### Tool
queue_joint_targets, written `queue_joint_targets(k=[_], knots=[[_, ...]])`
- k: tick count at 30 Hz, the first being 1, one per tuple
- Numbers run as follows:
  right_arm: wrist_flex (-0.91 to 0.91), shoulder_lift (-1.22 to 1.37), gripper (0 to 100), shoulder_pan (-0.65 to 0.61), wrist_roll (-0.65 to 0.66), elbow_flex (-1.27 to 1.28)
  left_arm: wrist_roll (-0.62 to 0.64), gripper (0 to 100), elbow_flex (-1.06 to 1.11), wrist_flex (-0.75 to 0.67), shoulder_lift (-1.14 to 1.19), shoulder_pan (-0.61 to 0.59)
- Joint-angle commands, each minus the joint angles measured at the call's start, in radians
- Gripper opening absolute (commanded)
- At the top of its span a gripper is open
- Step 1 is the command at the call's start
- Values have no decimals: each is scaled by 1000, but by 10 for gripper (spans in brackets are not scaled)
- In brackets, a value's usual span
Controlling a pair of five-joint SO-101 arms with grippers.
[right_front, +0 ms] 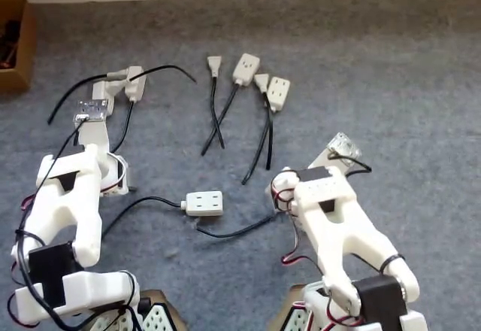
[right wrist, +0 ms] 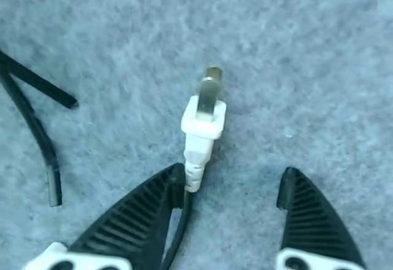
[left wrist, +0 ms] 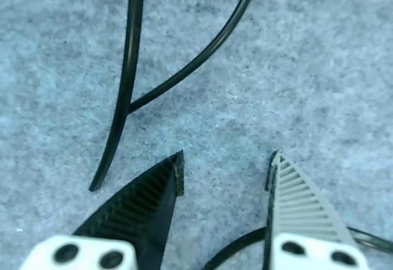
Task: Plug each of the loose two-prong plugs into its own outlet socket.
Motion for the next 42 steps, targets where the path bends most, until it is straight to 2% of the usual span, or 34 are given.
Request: queue_joint_targets(k=[1, 7, 11, 13, 19, 24, 26, 31, 36, 38, 40, 42], knots=[[25, 35, 241, 36, 17, -54, 3, 217, 2, -23, -15, 12], [25, 41, 218, 68, 18, -53, 3, 217, 2, -23, -15, 12], [25, 39, 3, 62, 11, -62, 3, 217, 2, -23, -15, 12], [25, 39, 26, 61, 11, -62, 3, 217, 2, -23, -15, 12], [27, 41, 9, -1, 11, -56, 3, 217, 5, -48, -15, 12], [54, 31, 12, -1, 41, -64, 3, 217, 5, -48, -15, 12], [85, 31, 12, 8, 184, -91, 3, 217, 7, -49, -15, 12], [232, 31, 12, 15, 789, -237, 3, 215, 21, -77, -15, 12], [484, 31, 9, 8, 1232, -444, 3, 214, 21, -84, -15, 13], [553, 31, 9, -18, 1332, -509, 3, 214, 13, -81, -15, 22], [610, 24, 9, -54, 1332, -561, -5, 218, 2, -78, -27, 27], [610, -16, 9, -107, 1332, -595, -94, 234, -65, -14, -35, 42]])
